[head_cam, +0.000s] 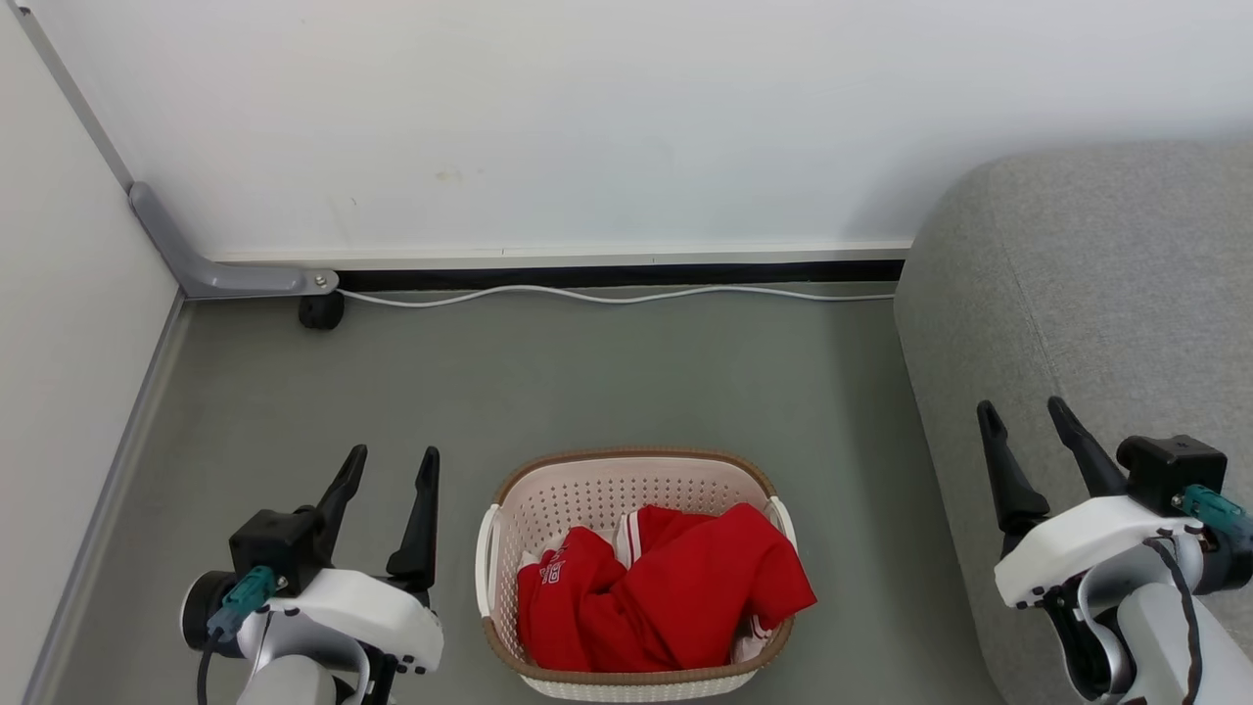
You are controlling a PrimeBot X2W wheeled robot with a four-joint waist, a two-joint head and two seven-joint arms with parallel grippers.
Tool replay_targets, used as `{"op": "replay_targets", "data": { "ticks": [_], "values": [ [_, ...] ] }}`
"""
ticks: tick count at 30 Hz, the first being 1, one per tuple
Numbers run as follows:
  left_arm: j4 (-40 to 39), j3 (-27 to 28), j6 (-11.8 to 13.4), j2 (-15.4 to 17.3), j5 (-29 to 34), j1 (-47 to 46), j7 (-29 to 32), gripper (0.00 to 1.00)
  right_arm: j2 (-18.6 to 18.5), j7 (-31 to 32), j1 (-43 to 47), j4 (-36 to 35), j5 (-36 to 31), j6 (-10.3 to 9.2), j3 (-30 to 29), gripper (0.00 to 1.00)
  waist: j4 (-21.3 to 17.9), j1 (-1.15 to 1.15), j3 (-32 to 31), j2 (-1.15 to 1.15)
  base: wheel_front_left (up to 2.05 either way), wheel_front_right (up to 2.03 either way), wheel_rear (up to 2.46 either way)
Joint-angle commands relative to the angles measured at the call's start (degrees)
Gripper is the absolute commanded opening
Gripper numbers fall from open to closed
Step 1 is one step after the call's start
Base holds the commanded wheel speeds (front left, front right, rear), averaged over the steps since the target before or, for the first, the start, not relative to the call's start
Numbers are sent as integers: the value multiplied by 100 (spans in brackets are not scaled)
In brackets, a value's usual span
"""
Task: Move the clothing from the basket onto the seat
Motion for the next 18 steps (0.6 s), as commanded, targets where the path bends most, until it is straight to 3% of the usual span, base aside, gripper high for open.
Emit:
{"op": "replay_targets", "data": {
  "ticks": [1,7,18],
  "values": [
    [-96,137,-20,61,188,-334,-93,100,-106,-127,-263,-86,-176,37,106,100,-4,0,-2,0,0,0,0],
    [-70,114,15,68,479,-386,-195,100,-143,-228,-341,7,-542,42,62,100,-1,0,-5,0,0,0,0],
    [-43,234,201,68,194,-360,-199,100,-24,-231,-298,50,-665,42,-367,100,1,0,7,0,0,0,0]
  ]
}}
